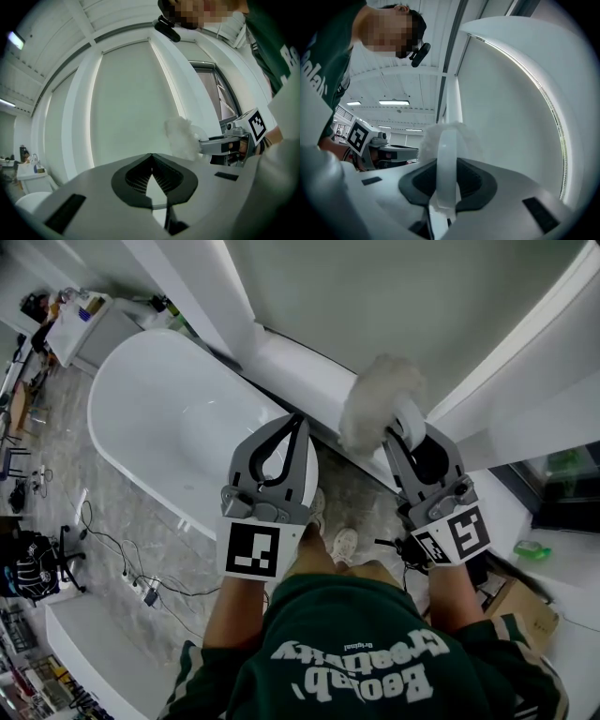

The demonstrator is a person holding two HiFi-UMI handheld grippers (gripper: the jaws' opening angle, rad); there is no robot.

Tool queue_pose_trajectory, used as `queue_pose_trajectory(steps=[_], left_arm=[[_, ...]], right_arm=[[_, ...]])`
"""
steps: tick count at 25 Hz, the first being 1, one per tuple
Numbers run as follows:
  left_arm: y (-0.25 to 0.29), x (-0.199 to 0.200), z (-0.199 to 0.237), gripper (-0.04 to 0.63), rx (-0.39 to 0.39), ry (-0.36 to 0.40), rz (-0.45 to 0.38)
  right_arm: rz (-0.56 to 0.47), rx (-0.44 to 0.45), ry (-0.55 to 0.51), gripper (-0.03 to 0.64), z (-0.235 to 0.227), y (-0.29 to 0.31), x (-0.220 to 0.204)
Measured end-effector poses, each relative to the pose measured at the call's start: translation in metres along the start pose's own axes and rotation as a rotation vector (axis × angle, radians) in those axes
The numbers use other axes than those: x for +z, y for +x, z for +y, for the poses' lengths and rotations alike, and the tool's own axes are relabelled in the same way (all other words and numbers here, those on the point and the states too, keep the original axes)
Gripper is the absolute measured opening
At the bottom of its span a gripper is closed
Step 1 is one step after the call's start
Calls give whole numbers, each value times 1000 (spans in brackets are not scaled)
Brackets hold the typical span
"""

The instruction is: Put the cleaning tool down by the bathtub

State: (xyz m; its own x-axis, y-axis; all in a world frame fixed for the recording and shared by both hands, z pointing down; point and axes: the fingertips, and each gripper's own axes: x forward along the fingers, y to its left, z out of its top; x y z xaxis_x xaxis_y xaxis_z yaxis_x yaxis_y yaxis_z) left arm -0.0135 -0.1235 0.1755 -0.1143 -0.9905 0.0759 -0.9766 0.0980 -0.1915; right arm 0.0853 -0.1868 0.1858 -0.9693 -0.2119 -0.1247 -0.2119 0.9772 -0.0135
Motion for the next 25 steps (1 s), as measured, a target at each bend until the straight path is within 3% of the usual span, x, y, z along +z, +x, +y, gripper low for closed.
queue_pose_trajectory(steps=[12,21,25], left_arm=[[40,-21,62,9,3,-51,18],[76,-56,92,9,6,-56,39],[88,-77,107,9,10,30,62]], right_arm=[[46,-5,-28,94,-13,66,-9],[124,-2,4,94,-39,107,-52],[149,23,21,94,-42,135,-76]])
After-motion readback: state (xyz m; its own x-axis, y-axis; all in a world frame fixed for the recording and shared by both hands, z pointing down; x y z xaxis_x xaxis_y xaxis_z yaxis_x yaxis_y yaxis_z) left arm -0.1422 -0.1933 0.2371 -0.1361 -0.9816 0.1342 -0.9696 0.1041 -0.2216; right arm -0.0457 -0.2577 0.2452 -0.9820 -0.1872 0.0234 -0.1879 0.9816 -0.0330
